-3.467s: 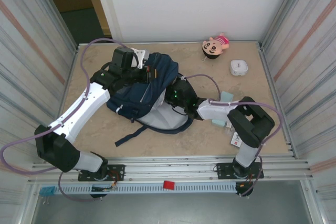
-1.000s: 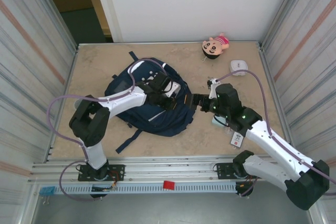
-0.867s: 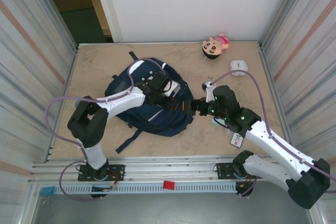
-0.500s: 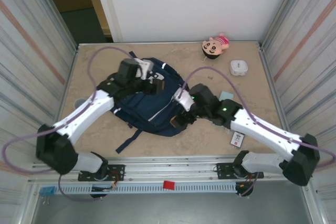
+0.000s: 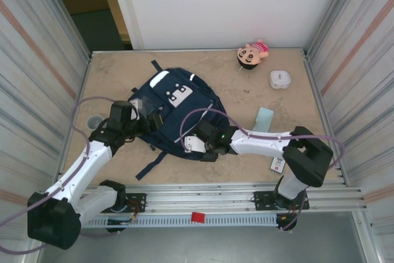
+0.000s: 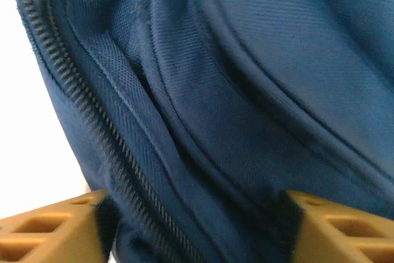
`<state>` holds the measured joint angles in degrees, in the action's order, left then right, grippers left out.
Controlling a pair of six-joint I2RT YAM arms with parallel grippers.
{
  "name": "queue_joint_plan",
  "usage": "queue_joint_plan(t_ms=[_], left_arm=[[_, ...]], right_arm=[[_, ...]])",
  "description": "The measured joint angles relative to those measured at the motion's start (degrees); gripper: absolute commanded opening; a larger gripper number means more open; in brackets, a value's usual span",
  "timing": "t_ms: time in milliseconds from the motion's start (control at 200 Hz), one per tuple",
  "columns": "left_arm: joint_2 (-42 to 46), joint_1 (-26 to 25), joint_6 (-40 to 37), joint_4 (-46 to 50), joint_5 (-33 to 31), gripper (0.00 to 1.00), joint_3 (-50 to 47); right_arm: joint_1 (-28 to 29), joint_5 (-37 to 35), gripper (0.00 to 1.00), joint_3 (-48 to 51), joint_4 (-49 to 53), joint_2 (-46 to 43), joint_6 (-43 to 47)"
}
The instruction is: Pack books, pencil case, and school supplies into a backpack
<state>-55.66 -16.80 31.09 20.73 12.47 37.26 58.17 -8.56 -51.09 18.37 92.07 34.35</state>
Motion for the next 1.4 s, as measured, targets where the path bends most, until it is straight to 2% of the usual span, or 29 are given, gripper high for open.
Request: queue_joint_plan(t_ms=[25,70,120,336,651,737,907,1183,1288,1403], left_arm=[[0.59,0.15,0.48,-0.09,0.00,0.75,-0.44],[1.38,0.33,1.11,-0.20,0.15,0.75,-1.01],[1.86,0.44,1.68,-0.76,0.37,0.75,-1.53],[1.97,0.74,2.78,-1.99,2.38,0.73,-3.02],[7.78,0.74,-0.20,-9.90,5.64,0.71,-7.21],[10.47,0.74,-1.33,-14.88,5.75,0.66,-11.32],[14.01,0.72,-3.06,-23.04,4.26,0.63,-19.91],[10.64,-0.17,-6.54,-31.47,3.80,0.58,-23.91],[6.88,-1.53,-8.11,-34.18,3.80,0.51,-24.26],[3.13,-2.14,-10.27,-37.77,4.04,0.32,-24.24]], right_arm=[[0.11,-0.55,0.39,0.33,-1.07,0.50,0.63],[0.31,-1.55,0.13,0.48,-2.10,0.57,2.21],[0.33,-2.40,0.00,0.48,-2.73,0.35,3.48],[-1.84,-2.43,0.00,-0.81,-0.70,-4.28,8.02],[-12.92,4.37,0.00,-19.39,13.14,-9.53,13.29],[-14.78,5.73,0.00,-21.90,14.75,-9.51,14.38],[-16.48,7.43,0.00,-24.65,18.34,-8.46,15.96],[-17.05,8.92,0.00,-27.78,21.11,-6.67,17.29],[-17.05,8.94,0.00,-28.22,21.27,-6.54,17.40],[-17.05,9.16,0.00,-28.30,21.46,-6.47,17.40]])
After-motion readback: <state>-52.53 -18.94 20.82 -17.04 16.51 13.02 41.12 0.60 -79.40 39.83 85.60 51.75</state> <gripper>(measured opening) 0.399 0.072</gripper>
